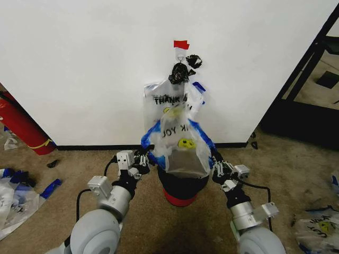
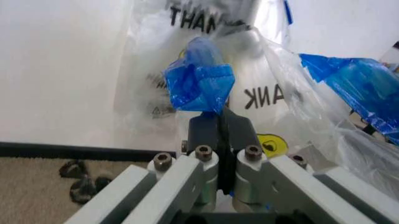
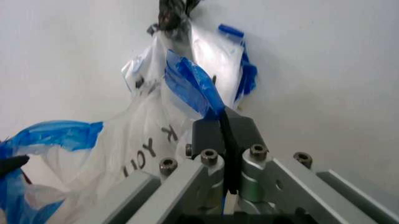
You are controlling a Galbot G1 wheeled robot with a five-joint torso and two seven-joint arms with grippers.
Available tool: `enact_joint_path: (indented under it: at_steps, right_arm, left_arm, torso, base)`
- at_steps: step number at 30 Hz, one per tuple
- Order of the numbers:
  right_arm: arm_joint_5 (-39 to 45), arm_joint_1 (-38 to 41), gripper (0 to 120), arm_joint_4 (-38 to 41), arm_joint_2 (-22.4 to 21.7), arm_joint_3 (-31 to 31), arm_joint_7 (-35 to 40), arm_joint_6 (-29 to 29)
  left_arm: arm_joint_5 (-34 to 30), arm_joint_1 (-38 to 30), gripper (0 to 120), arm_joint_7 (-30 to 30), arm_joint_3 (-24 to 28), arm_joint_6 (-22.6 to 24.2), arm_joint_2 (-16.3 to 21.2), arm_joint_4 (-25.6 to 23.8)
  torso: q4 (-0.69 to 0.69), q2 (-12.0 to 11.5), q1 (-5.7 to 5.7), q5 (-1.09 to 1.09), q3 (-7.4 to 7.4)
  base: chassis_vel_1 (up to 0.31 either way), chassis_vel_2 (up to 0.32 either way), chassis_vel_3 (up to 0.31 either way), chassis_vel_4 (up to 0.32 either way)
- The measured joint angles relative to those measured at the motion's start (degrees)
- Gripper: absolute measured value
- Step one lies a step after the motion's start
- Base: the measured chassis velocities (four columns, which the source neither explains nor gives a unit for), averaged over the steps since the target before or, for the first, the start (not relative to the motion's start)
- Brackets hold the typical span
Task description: Pick up the garbage bag from the wall and place it over the trash bin.
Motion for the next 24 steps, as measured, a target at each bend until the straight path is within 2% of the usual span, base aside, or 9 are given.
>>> enact_joint_path:
  at_steps: [10, 16, 24]
  right_arm:
    - [1.1, -0.3, 0, 3.2, 1.0, 2.6, 1.1, 0.0]
    - [5.0, -0.1, 0, 10.1, 1.1, 5.0, 2.6, -2.8]
    - [9.3, 0.4, 0, 15.8, 1.0, 7.9, 3.3, -4.9]
  left_arm:
    - [1.1, 0.6, 0, 0.4, -0.1, -0.4, -0.6, -2.6]
    - [0.2, -0.9, 0, 0.7, -0.8, -0.4, 0.3, -5.7]
    - [-1.0, -2.0, 0, 1.9, -5.9, -0.3, 3.4, -6.1]
  torso:
    - [0.00, 0.0, 0.01, 0.01, 0.01]
    - [0.00, 0.0, 0.01, 0.00, 0.01]
    - [0.00, 0.0, 0.01, 0.00, 0.01]
  base:
    - [0.000, 0.000, 0.000, 0.000]
    - [0.000, 0.000, 0.000, 0.000]
    - [0.000, 0.000, 0.000, 0.000]
